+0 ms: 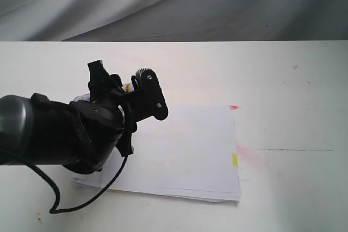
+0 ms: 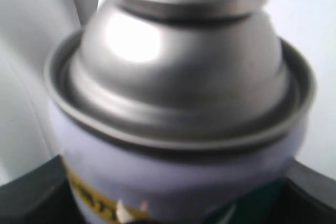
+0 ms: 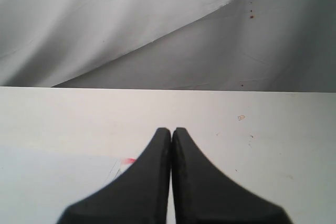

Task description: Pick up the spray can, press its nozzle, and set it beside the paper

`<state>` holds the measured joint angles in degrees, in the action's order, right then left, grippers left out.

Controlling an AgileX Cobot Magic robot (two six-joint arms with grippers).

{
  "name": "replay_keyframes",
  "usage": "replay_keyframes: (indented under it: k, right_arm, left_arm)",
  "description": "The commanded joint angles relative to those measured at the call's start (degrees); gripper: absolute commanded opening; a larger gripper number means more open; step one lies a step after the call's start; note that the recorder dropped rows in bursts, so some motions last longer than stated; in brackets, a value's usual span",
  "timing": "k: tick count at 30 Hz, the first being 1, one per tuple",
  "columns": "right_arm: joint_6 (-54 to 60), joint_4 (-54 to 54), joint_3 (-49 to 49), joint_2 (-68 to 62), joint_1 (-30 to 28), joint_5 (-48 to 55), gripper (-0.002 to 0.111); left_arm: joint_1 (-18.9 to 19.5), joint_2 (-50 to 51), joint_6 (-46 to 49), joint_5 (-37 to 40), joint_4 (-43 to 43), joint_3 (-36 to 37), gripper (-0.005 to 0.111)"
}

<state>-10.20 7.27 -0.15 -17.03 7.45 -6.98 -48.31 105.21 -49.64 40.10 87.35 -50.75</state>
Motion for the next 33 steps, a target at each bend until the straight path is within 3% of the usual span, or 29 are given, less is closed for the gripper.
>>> replay_keyframes:
  k: [1,10,17,20,21,25,33]
  right_arm:
    - [0.4,-0.4,0.2,0.1,-0.1,0.2,0.0]
    - [0.4,-0.4,0.2,0.1,-0.1,0.1,0.0]
    - [-0.5,-0.6,0.2,0.1,-0.1,-5.9,0.0]
    - [-19.1,-4.0,0.2,0.1,-0.1,-8.3,0.0]
    - [-22.2,-4.0,0.2,0.1,-0.1,-7.4,0.0]
    - [-25.4,-3.8,-9.4,-0.3,-0.1,12.6,0.0]
    - [-11.8,-3.8,-33.9,-12.6,-0.1,27.2,0.0]
  left_arm:
    - [-0.3,-1.0,-1.3,1.9,1.6,-0.1,0.0]
    - [-0.3,-1.0,-1.5,1.8,1.6,-0.1,0.0]
    - [-0.3,-1.0,-1.5,1.7,1.8,-0.1,0.0]
    - [-0.3,-1.0,-1.5,1.6,1.8,-0.1,0.0]
    - [-0.3,-1.0,-1.5,1.6,1.8,-0.1,0.0]
    - [-0.3,-1.0,-1.4,1.4,1.9,-0.1,0.0]
    - [-0.3,-1.0,-1.4,1.4,2.1,-0.1,0.0]
